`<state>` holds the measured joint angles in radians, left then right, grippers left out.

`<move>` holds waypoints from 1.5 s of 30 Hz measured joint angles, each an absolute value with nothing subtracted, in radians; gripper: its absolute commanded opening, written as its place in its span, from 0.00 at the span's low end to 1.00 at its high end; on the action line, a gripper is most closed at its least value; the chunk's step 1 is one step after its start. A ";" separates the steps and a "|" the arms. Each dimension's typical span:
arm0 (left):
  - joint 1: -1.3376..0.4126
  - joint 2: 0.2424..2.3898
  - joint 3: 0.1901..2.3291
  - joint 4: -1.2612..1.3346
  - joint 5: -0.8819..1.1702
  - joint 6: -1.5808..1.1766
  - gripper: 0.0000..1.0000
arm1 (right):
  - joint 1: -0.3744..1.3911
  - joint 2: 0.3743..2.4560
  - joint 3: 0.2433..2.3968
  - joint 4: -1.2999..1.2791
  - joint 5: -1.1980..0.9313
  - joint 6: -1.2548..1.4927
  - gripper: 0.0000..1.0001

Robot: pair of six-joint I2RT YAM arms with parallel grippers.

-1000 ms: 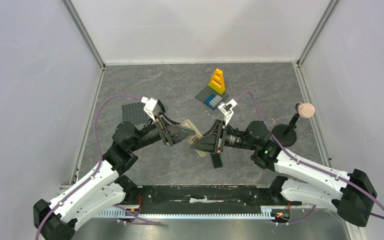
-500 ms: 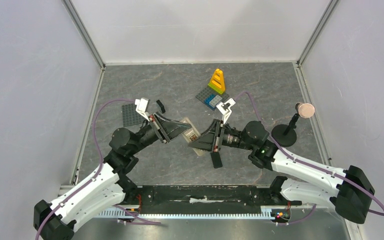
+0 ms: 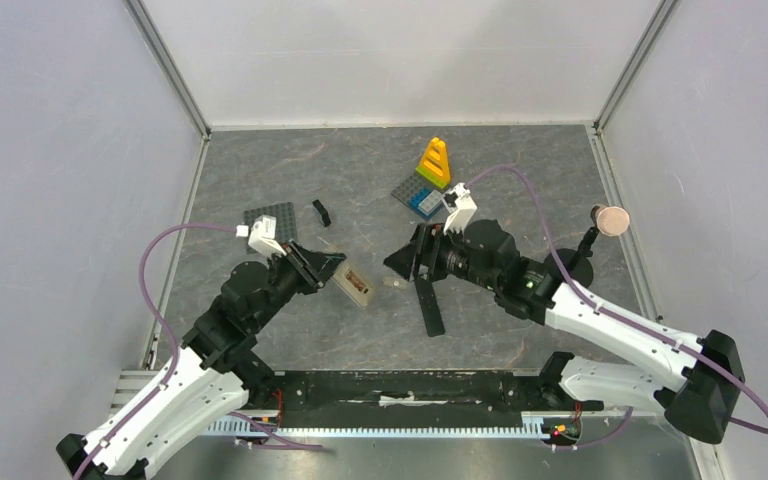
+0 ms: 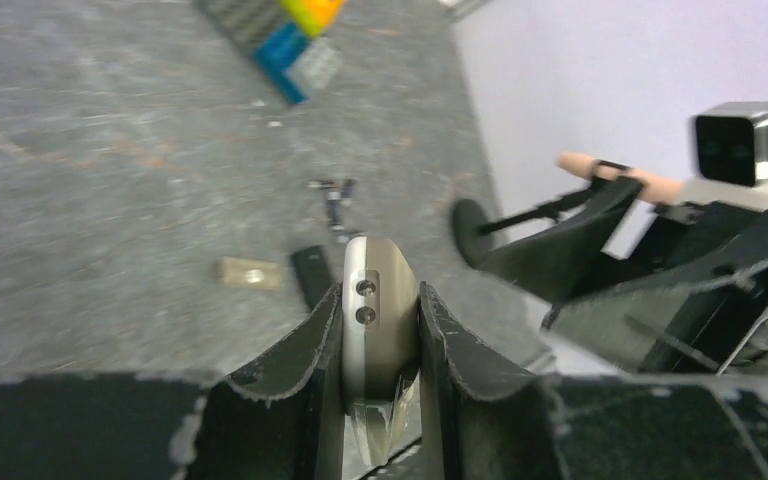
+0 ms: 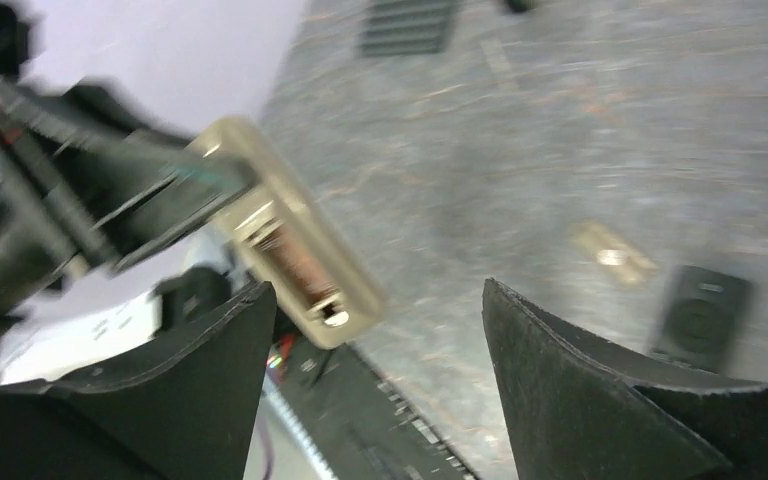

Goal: Load the batteries into the remote control

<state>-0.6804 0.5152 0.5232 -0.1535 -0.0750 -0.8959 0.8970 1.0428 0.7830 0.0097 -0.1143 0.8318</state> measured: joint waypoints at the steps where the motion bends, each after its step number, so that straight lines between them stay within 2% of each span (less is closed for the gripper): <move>1: -0.680 0.509 0.527 -0.194 -0.109 -0.892 0.02 | 0.892 1.062 0.817 -0.054 -0.045 0.817 0.73; 3: -0.680 0.504 0.527 -0.258 -0.161 -0.880 0.02 | 0.876 1.107 0.872 -0.151 0.068 0.799 0.67; 6: -0.680 0.504 0.527 -0.318 -0.198 -0.863 0.02 | 0.840 1.184 0.915 -0.255 0.191 0.771 0.64; 14: -0.680 0.533 0.527 -0.344 -0.208 -0.817 0.02 | 0.717 1.348 0.918 -0.385 0.316 0.656 0.62; 19: -0.680 0.570 0.527 -0.343 -0.204 -0.808 0.02 | 0.664 1.432 0.918 -0.376 0.337 0.591 0.49; 22: -0.680 0.587 0.527 -0.342 -0.199 -0.808 0.02 | 0.640 1.491 0.924 -0.363 0.336 0.579 0.44; 33: -0.680 0.605 0.527 -0.334 -0.188 -0.808 0.02 | 0.632 1.612 0.955 -0.304 0.253 0.541 0.45; 45: -0.680 0.630 0.527 -0.316 -0.181 -0.808 0.02 | 0.632 1.713 0.991 -0.286 0.229 0.550 0.38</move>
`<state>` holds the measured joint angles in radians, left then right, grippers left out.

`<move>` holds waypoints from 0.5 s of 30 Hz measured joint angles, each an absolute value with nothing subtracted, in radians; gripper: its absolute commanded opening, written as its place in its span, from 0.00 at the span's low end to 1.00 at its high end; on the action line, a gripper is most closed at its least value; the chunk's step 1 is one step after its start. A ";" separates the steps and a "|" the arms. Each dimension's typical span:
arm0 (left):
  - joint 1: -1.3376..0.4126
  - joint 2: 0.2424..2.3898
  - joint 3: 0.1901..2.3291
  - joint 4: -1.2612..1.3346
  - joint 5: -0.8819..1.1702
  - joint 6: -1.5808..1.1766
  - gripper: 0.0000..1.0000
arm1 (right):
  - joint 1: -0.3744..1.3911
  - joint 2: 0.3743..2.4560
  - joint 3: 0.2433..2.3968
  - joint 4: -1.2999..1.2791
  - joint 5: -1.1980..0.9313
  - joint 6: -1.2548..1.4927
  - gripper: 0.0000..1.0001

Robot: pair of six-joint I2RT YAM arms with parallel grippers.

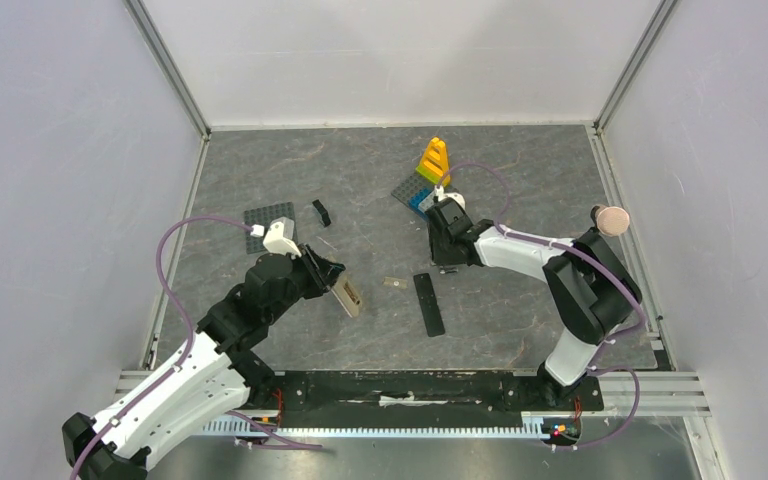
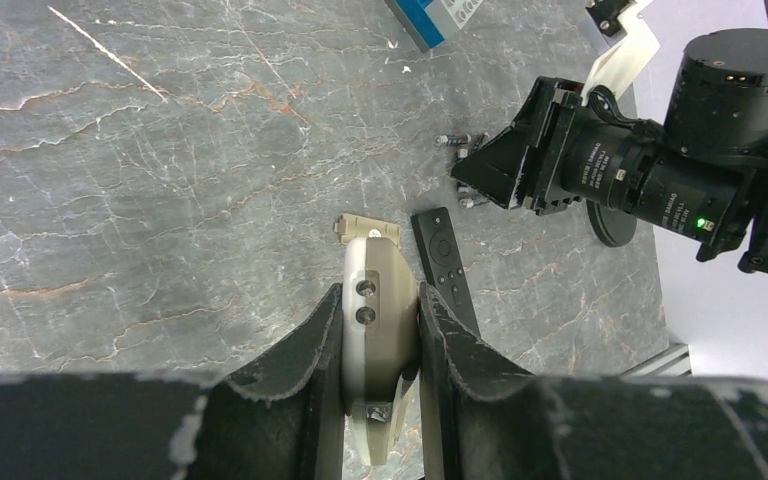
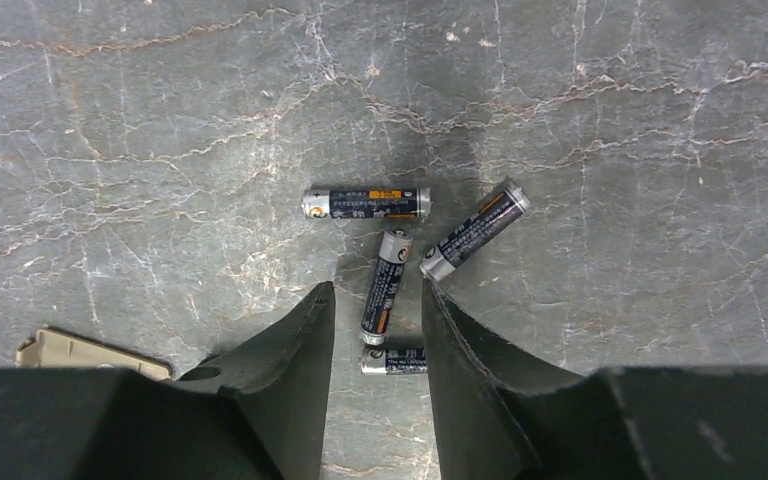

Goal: Load the batteries into the remote control

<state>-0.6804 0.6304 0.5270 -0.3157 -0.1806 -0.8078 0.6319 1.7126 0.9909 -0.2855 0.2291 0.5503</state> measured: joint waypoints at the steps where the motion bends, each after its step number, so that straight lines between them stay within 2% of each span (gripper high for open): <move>1: -0.680 0.630 0.527 -0.315 -0.180 -0.808 0.02 | 0.632 1.718 0.993 -0.286 0.229 0.555 0.37; 9: -0.680 0.630 0.522 -0.310 -0.181 -0.808 0.02 | 0.632 1.763 1.025 -0.286 0.238 0.587 0.28; 15: -0.680 0.626 0.517 -0.305 -0.180 -0.808 0.02 | 0.632 1.787 1.050 -0.286 0.245 0.615 0.06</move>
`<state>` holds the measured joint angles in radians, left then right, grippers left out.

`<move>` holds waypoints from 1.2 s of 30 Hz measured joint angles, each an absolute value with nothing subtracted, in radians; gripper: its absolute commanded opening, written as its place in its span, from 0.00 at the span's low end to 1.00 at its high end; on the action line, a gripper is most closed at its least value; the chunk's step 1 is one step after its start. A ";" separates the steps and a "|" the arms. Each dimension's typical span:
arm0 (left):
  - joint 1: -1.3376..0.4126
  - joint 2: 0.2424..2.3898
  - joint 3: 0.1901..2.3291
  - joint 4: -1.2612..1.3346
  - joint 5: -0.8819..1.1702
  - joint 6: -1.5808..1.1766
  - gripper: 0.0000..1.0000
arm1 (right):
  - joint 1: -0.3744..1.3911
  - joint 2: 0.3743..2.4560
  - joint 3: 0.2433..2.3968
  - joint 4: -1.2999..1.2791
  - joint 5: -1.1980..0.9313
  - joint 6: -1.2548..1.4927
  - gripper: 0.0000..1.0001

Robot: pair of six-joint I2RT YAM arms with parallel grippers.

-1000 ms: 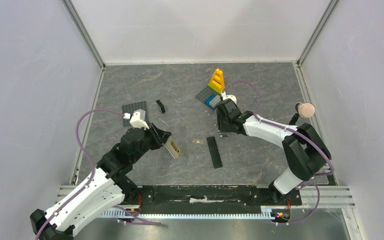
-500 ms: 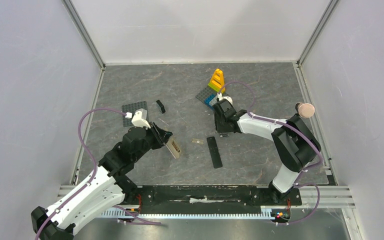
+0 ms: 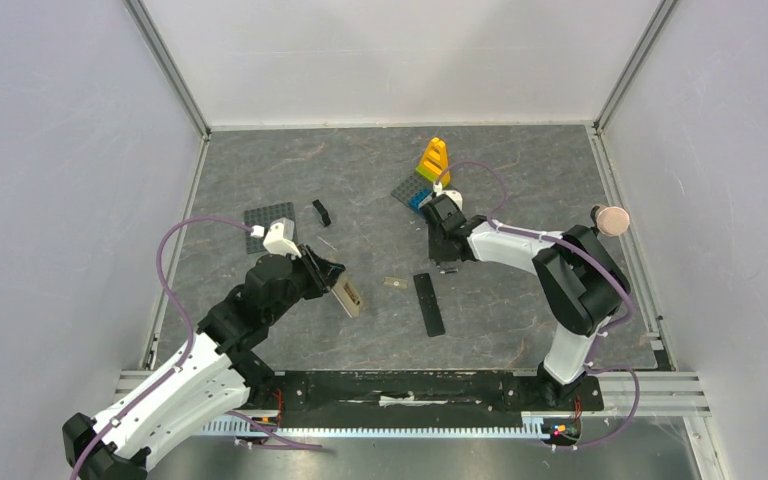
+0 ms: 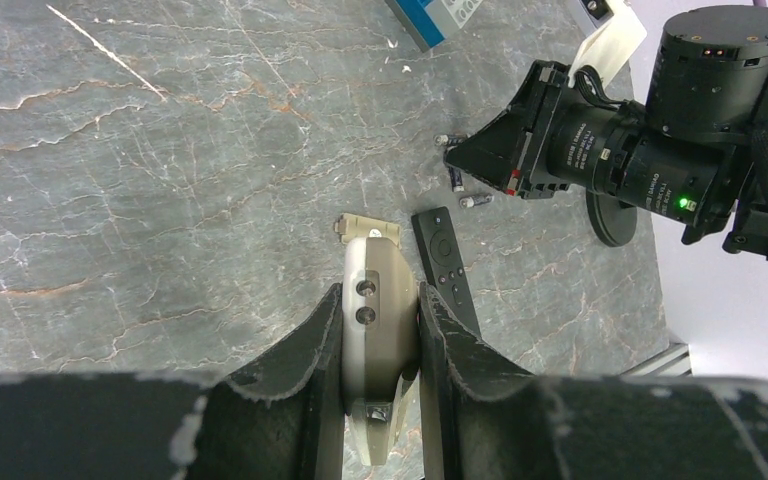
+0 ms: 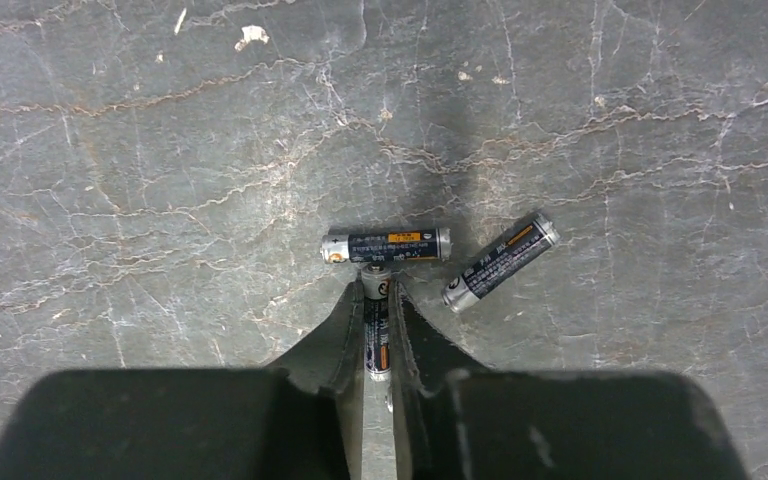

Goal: Load the batteries into the remote control

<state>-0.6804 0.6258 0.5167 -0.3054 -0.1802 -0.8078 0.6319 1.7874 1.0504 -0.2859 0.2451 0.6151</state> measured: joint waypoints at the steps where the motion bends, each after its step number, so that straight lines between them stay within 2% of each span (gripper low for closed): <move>1: -0.680 0.625 0.517 -0.305 -0.180 -0.808 0.02 | 0.632 1.788 1.051 -0.286 0.245 0.618 0.04; 10: -0.680 0.610 0.517 -0.303 -0.161 -0.807 0.02 | 0.632 1.738 1.032 -0.281 0.216 0.594 0.03; 15: -0.680 0.598 0.516 -0.278 -0.109 -0.800 0.02 | 0.632 1.552 0.974 -0.263 0.156 0.561 0.01; 22: -0.680 0.544 0.476 -0.109 0.088 -0.758 0.02 | 0.652 1.260 0.967 -0.236 0.036 0.560 0.00; 29: -0.680 0.570 0.482 0.006 0.197 -0.757 0.02 | 0.828 1.059 0.963 -0.146 -0.032 0.518 0.00; 36: -0.680 0.596 0.497 0.029 0.245 -0.757 0.02 | 1.034 0.981 0.874 0.008 -0.022 0.460 0.00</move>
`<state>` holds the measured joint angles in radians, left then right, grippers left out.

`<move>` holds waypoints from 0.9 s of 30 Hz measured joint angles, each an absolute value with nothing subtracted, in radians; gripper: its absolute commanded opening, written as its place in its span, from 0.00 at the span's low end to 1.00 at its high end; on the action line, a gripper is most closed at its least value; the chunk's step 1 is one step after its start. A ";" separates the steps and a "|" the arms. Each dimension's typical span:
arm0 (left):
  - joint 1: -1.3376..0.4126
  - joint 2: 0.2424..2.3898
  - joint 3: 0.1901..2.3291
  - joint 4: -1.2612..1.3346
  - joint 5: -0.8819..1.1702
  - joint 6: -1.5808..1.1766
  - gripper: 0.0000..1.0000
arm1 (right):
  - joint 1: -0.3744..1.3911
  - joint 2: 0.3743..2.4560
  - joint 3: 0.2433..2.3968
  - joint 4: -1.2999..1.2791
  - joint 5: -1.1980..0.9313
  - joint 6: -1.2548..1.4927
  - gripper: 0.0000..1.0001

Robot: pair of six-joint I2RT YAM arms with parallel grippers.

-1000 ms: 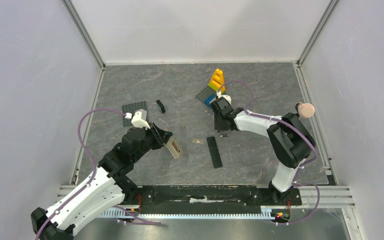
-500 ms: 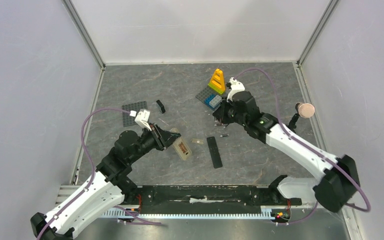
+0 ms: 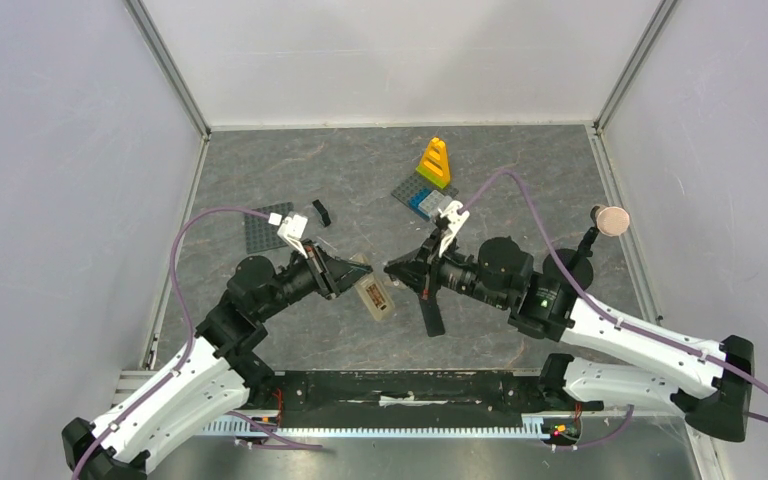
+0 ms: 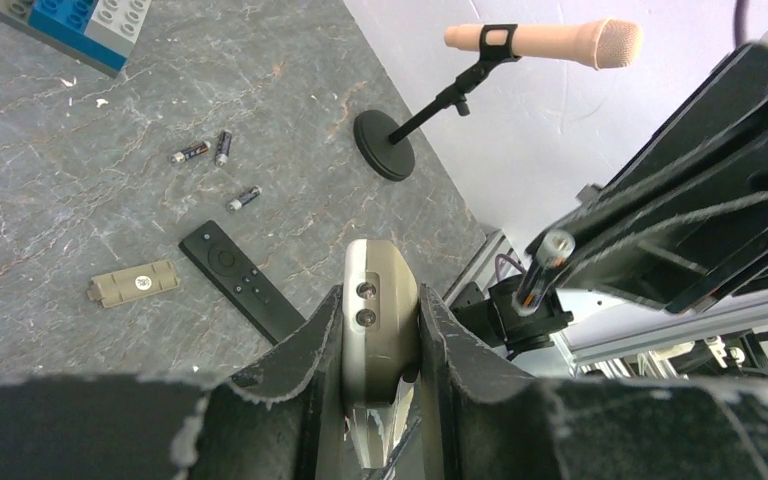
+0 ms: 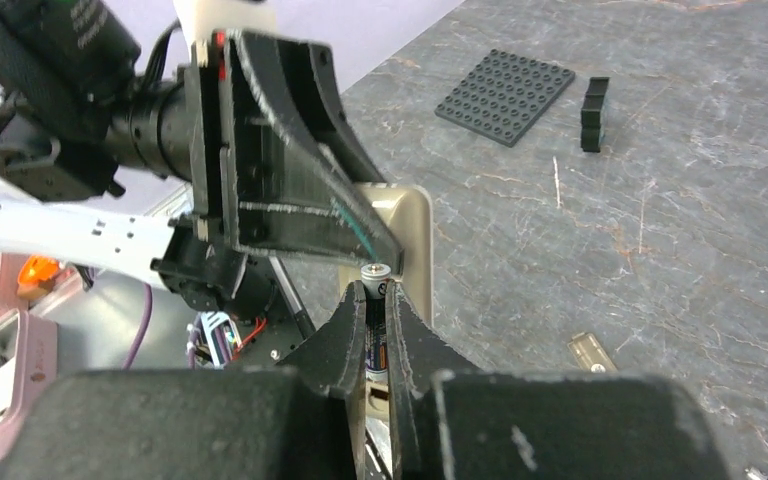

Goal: Load the batteries into the remote control

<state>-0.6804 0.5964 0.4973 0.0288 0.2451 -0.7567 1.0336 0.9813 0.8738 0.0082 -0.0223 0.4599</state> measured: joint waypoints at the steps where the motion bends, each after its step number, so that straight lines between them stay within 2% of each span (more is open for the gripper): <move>1: -0.680 0.594 0.498 0.031 0.247 -0.757 0.02 | 1.049 0.974 0.855 0.025 -0.019 0.450 0.00; 12: -0.680 0.587 0.532 0.020 0.208 -0.852 0.02 | 1.169 0.982 0.809 0.133 0.053 0.356 0.00; 27: -0.677 0.705 0.631 -0.089 0.194 -1.042 0.02 | 1.183 1.034 0.785 0.218 0.191 0.274 0.00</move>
